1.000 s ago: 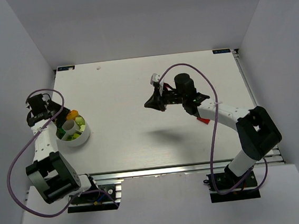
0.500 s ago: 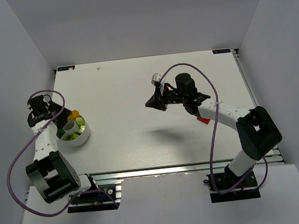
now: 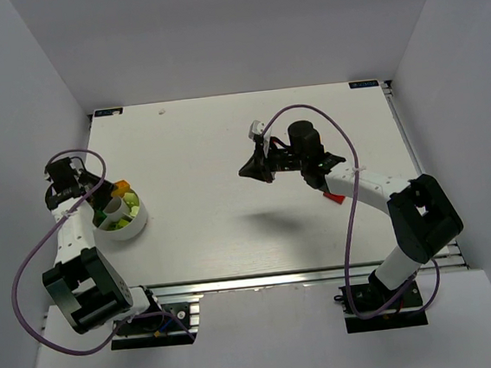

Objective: Sort the legos into containers by color

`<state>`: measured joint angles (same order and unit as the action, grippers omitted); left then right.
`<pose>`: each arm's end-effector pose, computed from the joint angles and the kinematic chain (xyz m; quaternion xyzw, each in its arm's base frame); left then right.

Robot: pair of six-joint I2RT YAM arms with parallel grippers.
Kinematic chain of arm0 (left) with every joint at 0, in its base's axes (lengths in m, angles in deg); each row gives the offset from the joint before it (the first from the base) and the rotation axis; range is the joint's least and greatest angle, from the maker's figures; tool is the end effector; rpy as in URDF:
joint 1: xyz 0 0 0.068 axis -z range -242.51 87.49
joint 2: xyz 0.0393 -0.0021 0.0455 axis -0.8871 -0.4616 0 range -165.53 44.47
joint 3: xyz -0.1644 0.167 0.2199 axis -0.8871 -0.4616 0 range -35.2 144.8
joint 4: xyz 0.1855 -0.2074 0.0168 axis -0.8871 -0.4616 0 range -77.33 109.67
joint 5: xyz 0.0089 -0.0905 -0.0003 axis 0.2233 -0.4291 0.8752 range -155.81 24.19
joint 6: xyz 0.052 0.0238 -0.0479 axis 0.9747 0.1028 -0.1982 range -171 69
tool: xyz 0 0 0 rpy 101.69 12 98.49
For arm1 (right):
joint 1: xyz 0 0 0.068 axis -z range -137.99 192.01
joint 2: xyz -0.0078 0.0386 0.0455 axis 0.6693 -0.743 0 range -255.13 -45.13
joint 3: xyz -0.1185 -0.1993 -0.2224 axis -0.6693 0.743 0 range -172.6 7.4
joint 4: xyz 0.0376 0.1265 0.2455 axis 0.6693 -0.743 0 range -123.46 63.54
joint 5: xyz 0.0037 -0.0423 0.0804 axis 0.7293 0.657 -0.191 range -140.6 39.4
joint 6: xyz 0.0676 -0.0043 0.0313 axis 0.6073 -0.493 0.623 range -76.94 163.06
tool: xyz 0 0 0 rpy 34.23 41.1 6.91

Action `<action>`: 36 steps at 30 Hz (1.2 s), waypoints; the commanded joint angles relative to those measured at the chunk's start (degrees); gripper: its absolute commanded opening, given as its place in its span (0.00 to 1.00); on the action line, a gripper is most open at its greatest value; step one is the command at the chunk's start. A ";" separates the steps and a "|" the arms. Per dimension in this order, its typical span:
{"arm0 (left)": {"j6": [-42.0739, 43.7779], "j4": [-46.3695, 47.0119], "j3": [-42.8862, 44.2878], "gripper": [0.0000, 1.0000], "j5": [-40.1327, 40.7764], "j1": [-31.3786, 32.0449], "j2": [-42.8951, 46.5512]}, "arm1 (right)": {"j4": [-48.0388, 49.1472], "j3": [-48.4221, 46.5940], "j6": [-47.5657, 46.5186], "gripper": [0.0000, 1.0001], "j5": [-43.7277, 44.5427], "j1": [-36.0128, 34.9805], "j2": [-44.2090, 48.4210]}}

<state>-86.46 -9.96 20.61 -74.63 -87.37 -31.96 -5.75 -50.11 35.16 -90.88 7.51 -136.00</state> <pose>0.2770 0.1178 0.2776 -0.4485 0.8238 -0.1034 0.3309 0.3039 0.2581 0.3058 -0.4656 0.6056 0.3966 0.5091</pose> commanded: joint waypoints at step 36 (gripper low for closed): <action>-5.93 -8.52 7.03 0.26 3.46 -1.95 0.31 | 2.76 1.18 0.96 0.10 -0.95 0.58 1.75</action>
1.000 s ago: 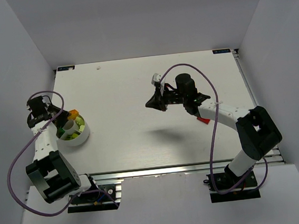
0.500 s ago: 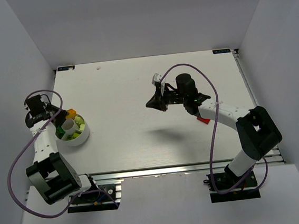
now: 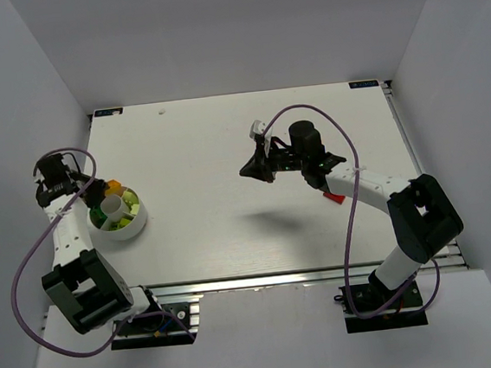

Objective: Sort the legos into containers by color

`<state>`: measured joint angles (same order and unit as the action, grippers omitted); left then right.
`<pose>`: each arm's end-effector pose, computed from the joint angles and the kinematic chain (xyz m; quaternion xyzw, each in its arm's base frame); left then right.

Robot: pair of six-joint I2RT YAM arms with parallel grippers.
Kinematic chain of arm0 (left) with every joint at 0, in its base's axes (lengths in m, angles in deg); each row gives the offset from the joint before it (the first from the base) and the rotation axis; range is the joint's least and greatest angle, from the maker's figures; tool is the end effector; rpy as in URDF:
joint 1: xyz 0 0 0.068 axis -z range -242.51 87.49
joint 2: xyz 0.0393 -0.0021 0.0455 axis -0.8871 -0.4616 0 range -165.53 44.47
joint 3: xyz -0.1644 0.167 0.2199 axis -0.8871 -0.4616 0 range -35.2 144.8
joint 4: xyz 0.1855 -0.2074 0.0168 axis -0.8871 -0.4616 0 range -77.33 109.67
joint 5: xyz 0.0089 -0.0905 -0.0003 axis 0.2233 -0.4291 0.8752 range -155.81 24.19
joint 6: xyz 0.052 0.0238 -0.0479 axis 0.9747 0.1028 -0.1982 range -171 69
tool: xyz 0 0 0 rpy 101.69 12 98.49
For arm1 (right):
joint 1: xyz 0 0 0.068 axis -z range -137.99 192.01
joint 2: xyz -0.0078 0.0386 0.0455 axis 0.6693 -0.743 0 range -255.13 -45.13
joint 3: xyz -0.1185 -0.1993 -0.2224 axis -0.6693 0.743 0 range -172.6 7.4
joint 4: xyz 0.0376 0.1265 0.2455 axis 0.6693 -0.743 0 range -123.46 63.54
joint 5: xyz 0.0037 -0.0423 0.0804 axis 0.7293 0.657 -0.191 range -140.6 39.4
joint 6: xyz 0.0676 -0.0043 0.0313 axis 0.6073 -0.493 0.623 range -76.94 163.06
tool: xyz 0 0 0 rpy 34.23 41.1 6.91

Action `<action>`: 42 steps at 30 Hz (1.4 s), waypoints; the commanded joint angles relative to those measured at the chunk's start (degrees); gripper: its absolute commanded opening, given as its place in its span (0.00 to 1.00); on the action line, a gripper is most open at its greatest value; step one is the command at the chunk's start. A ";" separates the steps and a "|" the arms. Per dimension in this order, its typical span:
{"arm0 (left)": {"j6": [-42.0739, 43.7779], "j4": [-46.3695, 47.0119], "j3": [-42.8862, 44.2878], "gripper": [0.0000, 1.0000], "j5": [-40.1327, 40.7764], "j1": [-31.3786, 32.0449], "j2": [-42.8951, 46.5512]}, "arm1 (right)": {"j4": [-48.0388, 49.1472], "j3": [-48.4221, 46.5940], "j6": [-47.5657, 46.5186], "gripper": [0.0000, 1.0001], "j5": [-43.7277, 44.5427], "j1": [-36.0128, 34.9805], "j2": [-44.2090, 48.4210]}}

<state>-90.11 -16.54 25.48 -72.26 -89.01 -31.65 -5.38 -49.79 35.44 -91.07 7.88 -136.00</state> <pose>0.2708 0.1272 0.2992 -0.4954 0.8026 -0.0889 0.3202 0.3050 0.2559 0.3046 -0.4629 0.6072 0.3973 0.5091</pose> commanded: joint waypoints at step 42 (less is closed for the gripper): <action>-15.64 -31.73 27.47 0.32 8.04 -0.31 -20.56 | 6.95 3.49 2.43 0.10 -1.19 1.52 1.05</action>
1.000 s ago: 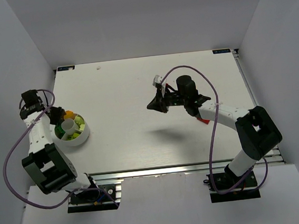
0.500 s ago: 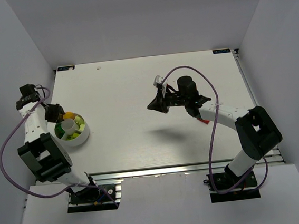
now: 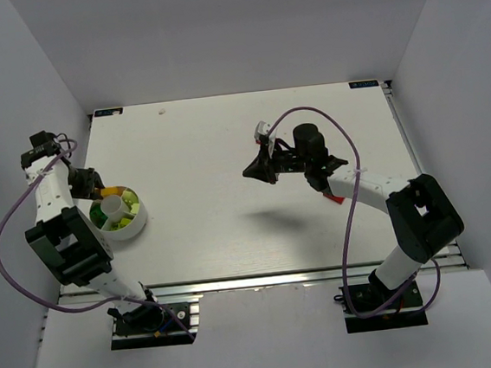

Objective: Sort the legos into containers by color

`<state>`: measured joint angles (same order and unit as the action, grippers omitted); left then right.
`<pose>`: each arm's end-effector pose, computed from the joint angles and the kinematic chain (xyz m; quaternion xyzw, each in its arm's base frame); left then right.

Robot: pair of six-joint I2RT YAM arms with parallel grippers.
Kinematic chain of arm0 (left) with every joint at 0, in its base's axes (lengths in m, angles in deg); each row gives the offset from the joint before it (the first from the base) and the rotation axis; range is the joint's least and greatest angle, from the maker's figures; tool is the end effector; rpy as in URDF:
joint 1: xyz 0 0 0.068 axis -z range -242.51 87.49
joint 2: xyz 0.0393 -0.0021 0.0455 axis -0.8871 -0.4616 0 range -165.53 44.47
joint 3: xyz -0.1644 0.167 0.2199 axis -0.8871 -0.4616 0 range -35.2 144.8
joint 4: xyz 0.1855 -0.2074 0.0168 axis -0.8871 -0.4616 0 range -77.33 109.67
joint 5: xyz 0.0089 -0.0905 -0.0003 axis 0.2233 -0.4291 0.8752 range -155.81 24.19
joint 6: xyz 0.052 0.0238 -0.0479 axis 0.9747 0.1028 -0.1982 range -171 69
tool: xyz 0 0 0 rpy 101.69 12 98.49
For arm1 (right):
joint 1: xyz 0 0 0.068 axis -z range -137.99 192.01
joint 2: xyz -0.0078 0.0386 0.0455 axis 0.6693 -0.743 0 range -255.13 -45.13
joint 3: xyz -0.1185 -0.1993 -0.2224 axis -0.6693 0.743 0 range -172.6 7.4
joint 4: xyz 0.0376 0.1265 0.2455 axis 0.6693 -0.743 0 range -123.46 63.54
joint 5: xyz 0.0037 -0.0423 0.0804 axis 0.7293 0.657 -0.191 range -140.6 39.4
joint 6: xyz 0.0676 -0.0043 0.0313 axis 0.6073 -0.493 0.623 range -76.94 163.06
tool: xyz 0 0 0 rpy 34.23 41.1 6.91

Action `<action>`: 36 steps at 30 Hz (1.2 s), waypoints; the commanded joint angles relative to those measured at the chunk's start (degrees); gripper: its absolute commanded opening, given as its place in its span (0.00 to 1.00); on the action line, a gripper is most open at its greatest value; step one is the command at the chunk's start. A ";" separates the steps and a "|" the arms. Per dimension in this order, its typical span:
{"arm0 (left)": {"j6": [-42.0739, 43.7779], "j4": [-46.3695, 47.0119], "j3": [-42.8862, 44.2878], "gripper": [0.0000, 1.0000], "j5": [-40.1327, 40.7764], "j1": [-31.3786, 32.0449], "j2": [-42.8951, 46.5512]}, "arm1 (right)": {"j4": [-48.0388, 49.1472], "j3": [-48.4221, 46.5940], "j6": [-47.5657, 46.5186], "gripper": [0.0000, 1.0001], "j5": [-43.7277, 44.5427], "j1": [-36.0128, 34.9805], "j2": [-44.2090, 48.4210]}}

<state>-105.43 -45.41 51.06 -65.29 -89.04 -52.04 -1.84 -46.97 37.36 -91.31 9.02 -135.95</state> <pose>0.3219 0.1614 0.3054 -0.6443 0.7540 -0.0265 0.1250 0.3057 0.2472 0.2941 -0.4479 0.6140 0.4019 0.5107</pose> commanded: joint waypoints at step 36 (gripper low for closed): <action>3.37 2.47 3.75 0.79 -11.13 -0.37 5.26 | 2.46 1.73 -0.90 0.22 -2.18 1.88 2.41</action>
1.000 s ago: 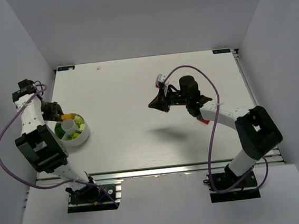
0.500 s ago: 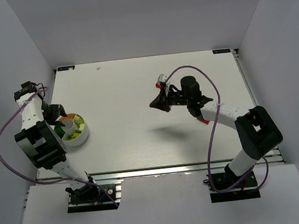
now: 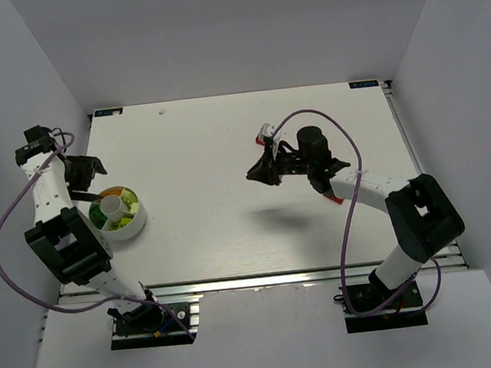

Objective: Sort the legos into containers by color

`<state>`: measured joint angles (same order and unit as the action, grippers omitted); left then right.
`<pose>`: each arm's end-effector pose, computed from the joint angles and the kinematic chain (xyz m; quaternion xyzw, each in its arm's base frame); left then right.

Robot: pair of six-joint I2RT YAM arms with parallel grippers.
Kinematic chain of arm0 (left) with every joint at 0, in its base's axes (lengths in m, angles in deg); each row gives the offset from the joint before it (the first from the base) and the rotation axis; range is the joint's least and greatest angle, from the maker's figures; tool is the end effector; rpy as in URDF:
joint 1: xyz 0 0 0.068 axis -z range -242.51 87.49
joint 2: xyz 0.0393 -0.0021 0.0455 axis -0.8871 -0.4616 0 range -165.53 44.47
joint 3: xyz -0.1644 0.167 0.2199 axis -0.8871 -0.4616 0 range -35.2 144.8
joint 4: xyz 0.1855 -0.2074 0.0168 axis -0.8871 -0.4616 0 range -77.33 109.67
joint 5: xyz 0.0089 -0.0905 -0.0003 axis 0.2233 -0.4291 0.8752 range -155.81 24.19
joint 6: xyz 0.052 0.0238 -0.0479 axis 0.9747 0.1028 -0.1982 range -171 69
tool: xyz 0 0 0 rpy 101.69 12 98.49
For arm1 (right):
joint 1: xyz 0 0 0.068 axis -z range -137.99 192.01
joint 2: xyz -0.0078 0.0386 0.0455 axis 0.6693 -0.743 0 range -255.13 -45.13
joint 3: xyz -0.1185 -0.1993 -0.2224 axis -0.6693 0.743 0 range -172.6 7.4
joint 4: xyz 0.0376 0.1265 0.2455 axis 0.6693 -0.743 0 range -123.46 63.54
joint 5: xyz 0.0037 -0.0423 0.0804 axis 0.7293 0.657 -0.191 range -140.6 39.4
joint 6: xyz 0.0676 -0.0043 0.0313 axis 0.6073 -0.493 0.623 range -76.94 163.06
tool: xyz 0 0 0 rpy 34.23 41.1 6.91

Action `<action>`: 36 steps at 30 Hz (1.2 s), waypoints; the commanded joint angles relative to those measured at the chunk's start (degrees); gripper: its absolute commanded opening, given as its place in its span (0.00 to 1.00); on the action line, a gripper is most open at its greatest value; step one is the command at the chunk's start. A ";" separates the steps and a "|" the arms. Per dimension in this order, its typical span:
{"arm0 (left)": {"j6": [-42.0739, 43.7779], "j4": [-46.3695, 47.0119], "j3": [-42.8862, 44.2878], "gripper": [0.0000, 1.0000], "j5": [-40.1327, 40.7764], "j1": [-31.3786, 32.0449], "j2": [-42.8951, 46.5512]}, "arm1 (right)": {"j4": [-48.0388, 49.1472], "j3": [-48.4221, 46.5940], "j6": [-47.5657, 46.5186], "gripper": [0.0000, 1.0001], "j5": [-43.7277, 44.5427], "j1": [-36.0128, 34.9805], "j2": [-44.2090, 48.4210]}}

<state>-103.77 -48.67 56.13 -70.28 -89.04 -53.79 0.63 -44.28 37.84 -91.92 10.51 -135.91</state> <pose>0.3319 0.1603 0.3200 -0.6285 0.7662 -0.0668 0.1160 0.3066 0.2365 0.2825 -0.4397 0.6203 0.4009 0.5110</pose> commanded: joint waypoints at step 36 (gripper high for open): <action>11.81 47.77 -42.82 0.72 -27.79 -0.20 52.90 | -66.11 -13.71 -28.36 0.87 39.56 15.33 -5.63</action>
<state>-94.64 1.27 12.76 -99.15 -89.04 -2.56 -63.65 -58.27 12.25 -53.08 25.87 -140.02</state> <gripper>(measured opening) 0.723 0.875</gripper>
